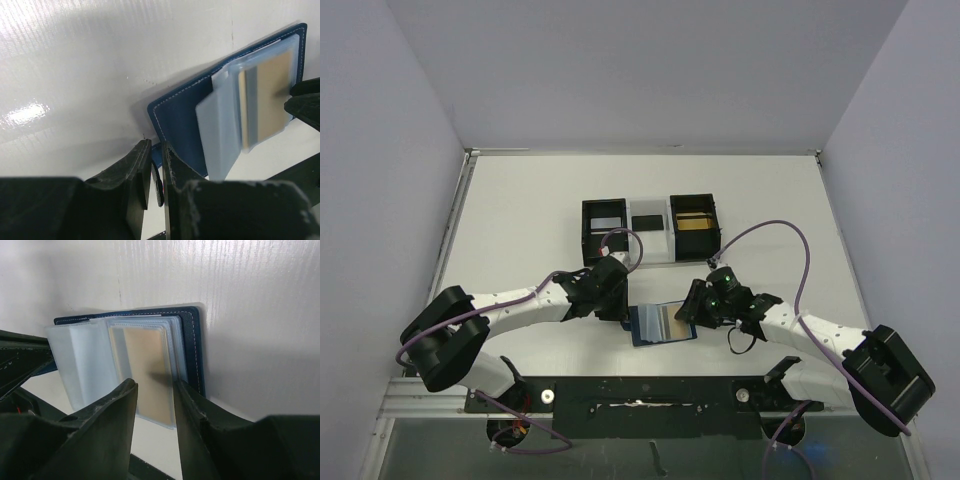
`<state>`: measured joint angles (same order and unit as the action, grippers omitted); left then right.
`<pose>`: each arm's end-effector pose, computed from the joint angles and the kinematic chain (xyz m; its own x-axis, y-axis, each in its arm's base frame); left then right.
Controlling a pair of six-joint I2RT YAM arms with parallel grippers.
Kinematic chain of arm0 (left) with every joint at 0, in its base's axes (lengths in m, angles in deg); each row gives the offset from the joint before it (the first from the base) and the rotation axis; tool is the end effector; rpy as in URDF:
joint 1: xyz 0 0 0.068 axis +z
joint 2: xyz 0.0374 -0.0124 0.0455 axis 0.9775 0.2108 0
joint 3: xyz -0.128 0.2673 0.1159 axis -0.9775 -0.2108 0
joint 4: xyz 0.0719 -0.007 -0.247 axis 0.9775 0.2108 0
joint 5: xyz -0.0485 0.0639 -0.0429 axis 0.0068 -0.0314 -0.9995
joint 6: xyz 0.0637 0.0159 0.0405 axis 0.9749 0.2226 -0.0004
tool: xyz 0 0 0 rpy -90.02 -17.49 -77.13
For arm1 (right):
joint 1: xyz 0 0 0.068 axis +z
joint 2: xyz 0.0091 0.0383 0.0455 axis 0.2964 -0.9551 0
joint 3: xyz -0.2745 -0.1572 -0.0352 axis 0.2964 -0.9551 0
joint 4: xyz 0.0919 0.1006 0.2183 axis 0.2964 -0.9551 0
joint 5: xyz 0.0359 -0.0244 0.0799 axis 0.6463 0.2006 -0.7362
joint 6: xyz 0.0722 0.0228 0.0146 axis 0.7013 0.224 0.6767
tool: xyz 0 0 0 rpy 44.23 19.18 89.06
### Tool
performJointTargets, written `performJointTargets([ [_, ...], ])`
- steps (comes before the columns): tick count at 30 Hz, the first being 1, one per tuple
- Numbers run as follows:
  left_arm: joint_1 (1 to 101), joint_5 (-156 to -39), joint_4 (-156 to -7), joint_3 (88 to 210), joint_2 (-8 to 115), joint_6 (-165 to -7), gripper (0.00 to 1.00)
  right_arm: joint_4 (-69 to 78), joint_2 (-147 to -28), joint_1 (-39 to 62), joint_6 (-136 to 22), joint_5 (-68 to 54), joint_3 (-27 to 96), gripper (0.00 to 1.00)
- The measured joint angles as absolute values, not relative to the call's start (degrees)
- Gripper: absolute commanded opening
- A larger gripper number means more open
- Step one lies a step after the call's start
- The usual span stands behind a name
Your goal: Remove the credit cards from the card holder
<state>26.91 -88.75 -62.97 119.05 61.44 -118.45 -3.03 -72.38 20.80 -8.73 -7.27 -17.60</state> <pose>0.1765 -0.2163 0.1905 -0.9200 0.0290 -0.3908 0.1848 0.9116 -0.3673 0.1522 0.1301 0.1725 -0.9028 0.3256 -0.2810 0.1100 0.8065 0.5810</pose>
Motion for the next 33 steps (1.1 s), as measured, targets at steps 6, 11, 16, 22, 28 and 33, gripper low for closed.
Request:
performJointTargets([
  [6, 26.9, -89.2, -63.0, 119.0, 61.5, -118.4, 0.13, -3.4, -72.3, 21.1, -9.0, -7.6, -17.6, 0.36],
  [11, 26.9, -89.6, -63.0, 119.0, 62.1, -118.2, 0.12, -2.2, -72.3, 21.1, -8.7, -8.8, -17.7, 0.32],
  [16, 26.9, -90.0, -63.0, 119.0, 62.6, -118.0, 0.12, -2.1, -72.3, 21.1, -8.6, -9.1, -17.7, 0.25],
  [22, 26.9, -90.6, -63.2, 119.0, 62.6, -117.3, 0.12, -4.7, -73.0, 21.1, -9.2, -7.8, -16.5, 0.33],
  [28, 26.9, -90.5, -63.1, 119.0, 62.6, -116.7, 0.12, -10.5, -72.6, 21.5, -11.1, -5.5, -13.3, 0.39],
  [33, 26.9, -90.4, -62.5, 119.7, 62.8, -115.6, 0.12, -12.2, -72.2, 21.5, -12.9, -5.2, -11.4, 0.38],
])
